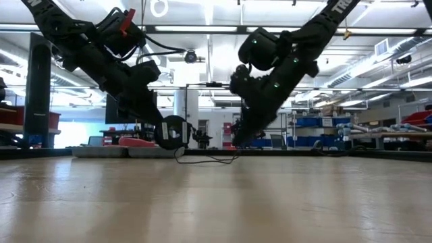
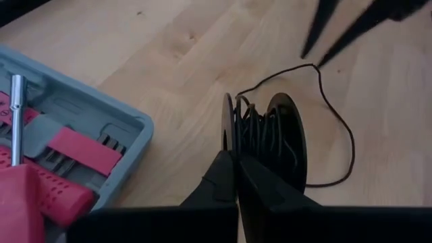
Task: Coil cords
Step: Coil the black wire onto the spool
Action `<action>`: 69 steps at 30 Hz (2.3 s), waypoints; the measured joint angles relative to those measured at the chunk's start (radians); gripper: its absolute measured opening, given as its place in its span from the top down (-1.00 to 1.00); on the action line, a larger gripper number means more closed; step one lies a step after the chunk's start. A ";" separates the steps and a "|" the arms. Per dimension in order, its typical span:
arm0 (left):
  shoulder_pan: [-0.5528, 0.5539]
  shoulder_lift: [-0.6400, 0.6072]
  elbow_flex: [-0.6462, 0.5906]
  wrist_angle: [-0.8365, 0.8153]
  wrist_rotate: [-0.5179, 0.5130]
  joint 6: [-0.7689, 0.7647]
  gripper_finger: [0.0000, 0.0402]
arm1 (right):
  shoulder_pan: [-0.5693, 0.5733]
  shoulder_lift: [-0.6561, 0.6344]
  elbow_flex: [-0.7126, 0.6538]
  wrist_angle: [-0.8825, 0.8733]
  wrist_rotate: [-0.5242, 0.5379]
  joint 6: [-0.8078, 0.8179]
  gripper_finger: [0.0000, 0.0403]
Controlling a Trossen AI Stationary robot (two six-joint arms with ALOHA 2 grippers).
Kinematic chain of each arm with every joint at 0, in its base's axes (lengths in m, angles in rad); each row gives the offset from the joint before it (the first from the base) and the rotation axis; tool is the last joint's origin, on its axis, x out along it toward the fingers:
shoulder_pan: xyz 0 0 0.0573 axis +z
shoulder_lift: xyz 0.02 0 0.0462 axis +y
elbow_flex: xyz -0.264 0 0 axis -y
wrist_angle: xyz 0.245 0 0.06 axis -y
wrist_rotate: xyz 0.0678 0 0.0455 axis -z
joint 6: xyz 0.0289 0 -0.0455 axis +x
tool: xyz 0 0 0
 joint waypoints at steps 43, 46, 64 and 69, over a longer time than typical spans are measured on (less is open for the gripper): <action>0.001 -0.001 0.000 0.085 -0.014 -0.068 1.00 | 0.189 0.087 -0.004 0.049 0.268 -0.521 0.97; 0.001 -0.001 0.000 0.142 -0.036 -0.072 1.00 | 0.188 0.087 -0.004 0.144 0.214 -0.439 0.98; 0.000 -0.001 0.000 0.040 -0.002 -0.095 1.00 | 0.125 0.038 -0.004 0.441 0.489 -0.250 1.00; 0.000 -0.001 0.000 0.059 0.005 -0.109 1.00 | 0.089 0.003 -0.003 0.301 0.495 -0.104 1.00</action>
